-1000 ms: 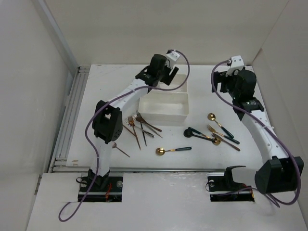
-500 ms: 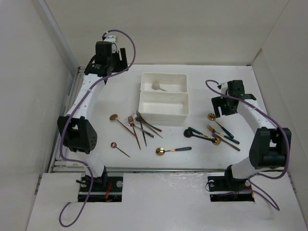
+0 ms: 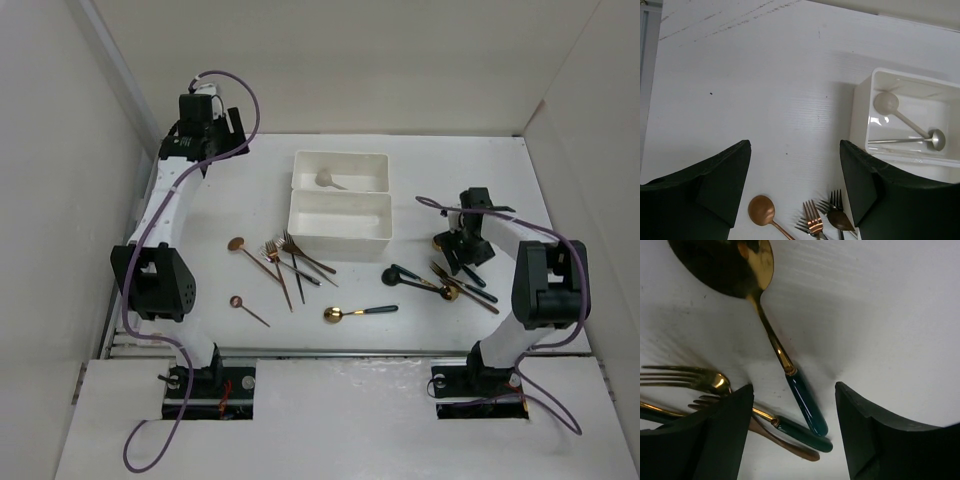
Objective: Sort the eating utensils into containers
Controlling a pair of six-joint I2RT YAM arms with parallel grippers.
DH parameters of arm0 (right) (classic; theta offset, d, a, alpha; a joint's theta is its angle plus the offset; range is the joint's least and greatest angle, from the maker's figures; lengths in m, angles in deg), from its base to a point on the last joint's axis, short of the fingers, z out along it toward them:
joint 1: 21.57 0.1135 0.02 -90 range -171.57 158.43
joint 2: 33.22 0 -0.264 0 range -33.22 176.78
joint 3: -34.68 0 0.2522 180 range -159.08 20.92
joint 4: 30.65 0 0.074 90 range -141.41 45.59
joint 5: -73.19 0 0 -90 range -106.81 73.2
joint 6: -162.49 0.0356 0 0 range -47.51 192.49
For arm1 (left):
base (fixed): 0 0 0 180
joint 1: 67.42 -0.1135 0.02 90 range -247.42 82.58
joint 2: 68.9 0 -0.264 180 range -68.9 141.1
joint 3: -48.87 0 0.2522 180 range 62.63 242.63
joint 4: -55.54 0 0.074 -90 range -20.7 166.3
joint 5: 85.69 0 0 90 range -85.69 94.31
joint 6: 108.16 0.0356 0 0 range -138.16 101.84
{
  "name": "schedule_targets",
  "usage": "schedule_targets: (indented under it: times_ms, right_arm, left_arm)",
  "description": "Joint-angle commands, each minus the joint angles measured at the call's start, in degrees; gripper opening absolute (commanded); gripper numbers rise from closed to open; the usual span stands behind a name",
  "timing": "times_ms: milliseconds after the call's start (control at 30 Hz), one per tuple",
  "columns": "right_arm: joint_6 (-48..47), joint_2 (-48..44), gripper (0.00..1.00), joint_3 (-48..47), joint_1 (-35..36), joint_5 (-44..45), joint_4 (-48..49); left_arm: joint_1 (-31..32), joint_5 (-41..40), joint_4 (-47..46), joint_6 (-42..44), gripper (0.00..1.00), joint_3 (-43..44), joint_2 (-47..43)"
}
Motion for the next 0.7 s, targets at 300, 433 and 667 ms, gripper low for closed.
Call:
schedule_targets:
  times_ms: [300,433,667]
  right_arm:
    - [-3.4,10.2,0.24,-6.3,-0.2,1.2,-0.8]
    - [-4.6,9.6,0.00,-6.3,-0.2,1.2,-0.8]
    - [-3.2,7.5,0.00,-13.2,-0.2,5.7,0.4]
  left_arm:
    - [-1.0,0.3,-0.5,-0.6,0.69,1.2,-3.7]
    - [-1.6,0.3,-0.5,-0.6,0.69,0.7,-3.7]
    - [-1.6,0.3,-0.5,0.5,0.67,-1.0,-3.7]
